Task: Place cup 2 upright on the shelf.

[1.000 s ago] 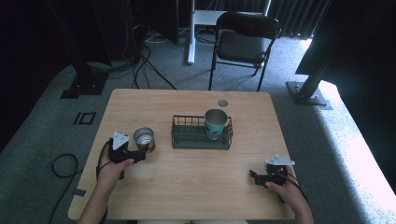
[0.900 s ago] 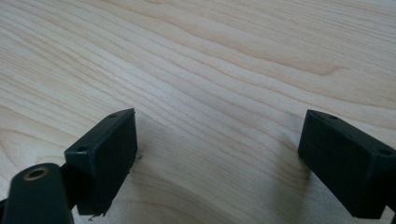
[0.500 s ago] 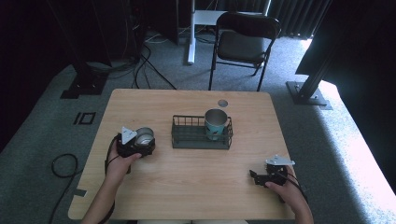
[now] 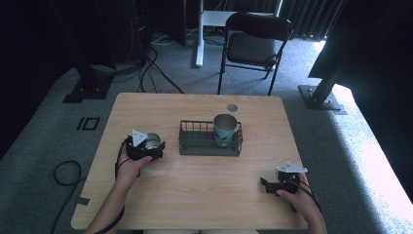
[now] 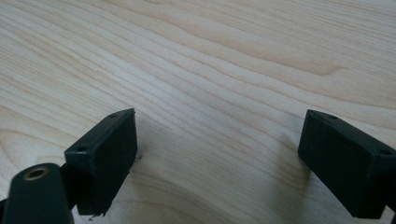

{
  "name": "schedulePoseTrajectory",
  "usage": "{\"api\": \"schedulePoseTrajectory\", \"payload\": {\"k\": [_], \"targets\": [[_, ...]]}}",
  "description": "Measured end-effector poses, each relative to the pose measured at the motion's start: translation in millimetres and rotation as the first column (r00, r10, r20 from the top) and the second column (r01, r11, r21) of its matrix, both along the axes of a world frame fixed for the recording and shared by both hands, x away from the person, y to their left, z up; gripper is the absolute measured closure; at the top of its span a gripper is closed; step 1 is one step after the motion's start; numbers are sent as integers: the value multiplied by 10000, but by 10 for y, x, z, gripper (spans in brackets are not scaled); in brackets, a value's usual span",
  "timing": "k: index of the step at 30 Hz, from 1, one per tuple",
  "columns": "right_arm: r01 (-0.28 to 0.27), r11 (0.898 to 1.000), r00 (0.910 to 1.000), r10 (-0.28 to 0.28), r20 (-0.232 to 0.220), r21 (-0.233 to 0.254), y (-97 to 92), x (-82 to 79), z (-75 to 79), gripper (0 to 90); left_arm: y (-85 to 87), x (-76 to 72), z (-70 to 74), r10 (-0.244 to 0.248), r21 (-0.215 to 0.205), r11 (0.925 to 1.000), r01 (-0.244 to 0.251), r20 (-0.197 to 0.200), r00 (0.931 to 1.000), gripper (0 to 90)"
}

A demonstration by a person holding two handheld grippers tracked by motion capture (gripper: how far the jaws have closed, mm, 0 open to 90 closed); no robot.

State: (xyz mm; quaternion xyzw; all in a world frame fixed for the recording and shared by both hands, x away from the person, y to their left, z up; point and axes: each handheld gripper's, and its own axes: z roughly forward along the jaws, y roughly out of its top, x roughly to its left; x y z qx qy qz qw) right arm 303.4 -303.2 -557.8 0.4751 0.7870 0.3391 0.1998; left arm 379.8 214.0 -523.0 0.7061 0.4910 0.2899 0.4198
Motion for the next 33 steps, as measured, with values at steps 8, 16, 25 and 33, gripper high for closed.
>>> {"api": "schedulePoseTrajectory", "payload": {"k": [8, 16, 25, 33], "targets": [[4, 10000, 10000, -4, -5, 1, 0, 0, 0, 113, -34, 30, -36, -70, 162, 9998, 71, -71, 10000, 27], [4, 10000, 10000, -4, -5, 2, 0, 0, 0, 113, -23, 30, -49, 230, 94, 9997, -231, 51, 9997, 115], [5, 10000, 10000, -5, -5, 1, 0, 0, 0, 114, -20, 19, -51, 8, 94, 10000, -9, 129, 9999, 138], [6, 10000, 10000, -6, -7, 2, 0, 0, 0, 114, -6, 5, 17, -95, 6, 10000, 95, 107, 9999, 139]]}}
